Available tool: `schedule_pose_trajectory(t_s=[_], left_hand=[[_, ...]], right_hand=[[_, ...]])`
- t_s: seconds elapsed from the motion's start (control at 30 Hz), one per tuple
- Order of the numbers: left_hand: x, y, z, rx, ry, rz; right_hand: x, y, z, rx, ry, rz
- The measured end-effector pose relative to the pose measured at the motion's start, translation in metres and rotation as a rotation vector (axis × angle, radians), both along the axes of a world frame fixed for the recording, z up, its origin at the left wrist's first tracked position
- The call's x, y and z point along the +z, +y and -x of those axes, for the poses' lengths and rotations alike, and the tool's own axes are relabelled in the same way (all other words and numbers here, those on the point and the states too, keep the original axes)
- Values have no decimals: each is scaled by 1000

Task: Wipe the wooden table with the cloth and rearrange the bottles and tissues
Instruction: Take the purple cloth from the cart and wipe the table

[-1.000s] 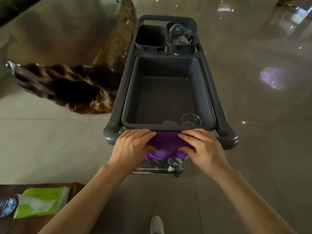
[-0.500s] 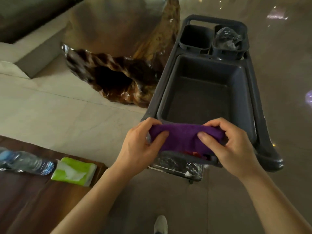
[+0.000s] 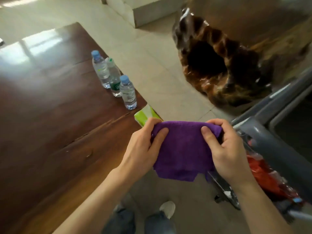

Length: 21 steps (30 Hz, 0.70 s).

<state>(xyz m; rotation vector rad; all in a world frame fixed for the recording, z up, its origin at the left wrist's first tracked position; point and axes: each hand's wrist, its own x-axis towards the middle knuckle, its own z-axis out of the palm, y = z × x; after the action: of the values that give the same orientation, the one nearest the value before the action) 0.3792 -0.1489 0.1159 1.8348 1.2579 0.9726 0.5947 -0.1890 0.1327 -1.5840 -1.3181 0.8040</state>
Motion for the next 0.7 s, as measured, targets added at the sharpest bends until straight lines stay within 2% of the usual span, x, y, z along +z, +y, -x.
schedule_pose_trajectory(t_s=[0.27,0.43,0.53,0.6,0.7], left_hand=[[-72,-51,110,369,-54,266],[-117,-84,162,595,-216,472],[-138,-101,185,648,-283,589],[-150,-105,197,704,-299,621],[-165,-100,211,753,-229,598]], right_hand=[[-81,30,119,315,-169,120],[-125,33,179,480,-100,230],[-147,34,200,553,52,370],[-158,39,211,597,103,418],[-171,50,230,645,31,404]])
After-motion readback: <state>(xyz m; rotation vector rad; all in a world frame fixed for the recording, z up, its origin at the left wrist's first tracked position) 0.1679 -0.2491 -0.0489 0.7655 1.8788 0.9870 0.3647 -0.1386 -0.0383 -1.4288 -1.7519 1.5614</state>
